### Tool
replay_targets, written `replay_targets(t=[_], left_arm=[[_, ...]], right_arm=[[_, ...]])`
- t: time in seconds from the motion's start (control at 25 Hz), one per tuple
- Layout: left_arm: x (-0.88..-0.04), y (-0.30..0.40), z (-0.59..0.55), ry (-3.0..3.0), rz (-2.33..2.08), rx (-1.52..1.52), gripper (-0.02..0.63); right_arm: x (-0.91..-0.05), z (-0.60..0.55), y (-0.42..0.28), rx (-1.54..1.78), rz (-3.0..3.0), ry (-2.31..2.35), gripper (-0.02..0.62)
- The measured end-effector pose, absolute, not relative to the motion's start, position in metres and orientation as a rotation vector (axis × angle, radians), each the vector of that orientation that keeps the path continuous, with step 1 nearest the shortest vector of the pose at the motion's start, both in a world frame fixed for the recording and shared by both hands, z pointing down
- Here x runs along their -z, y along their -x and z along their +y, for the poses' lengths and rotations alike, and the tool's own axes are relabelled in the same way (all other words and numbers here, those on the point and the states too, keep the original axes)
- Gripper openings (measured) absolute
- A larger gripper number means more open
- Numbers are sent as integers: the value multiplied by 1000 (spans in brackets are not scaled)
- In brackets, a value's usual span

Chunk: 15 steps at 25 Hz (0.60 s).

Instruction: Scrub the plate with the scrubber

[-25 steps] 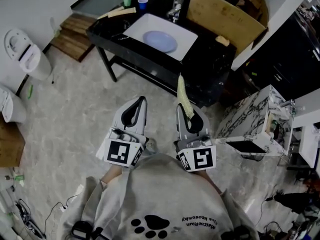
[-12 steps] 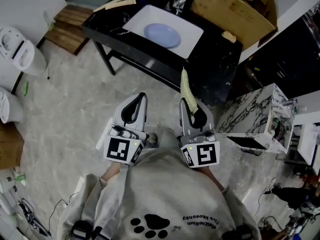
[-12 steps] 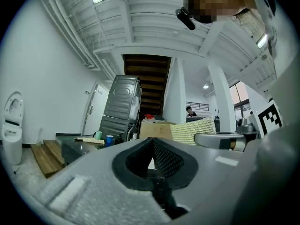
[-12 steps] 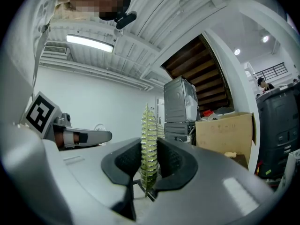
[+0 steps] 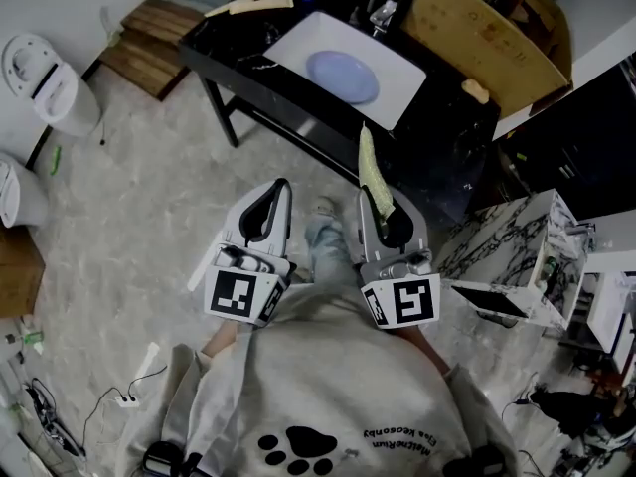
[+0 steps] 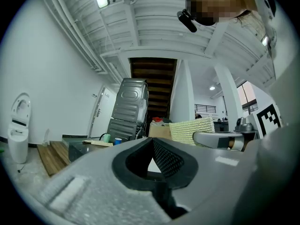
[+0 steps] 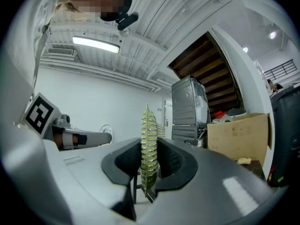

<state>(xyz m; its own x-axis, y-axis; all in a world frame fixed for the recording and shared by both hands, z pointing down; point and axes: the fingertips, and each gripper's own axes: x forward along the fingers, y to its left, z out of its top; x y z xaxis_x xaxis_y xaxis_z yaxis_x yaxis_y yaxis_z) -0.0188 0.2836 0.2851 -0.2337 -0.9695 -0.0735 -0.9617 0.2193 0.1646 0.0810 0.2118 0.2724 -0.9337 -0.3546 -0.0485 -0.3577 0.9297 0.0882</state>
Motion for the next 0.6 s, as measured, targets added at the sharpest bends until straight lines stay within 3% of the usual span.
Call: replay_targets(t=[0.6], left_arm=[[-296,99,216,-1829,-2470,328,0]], right_arm=[[-271,136,13,-203,3077,409,74]])
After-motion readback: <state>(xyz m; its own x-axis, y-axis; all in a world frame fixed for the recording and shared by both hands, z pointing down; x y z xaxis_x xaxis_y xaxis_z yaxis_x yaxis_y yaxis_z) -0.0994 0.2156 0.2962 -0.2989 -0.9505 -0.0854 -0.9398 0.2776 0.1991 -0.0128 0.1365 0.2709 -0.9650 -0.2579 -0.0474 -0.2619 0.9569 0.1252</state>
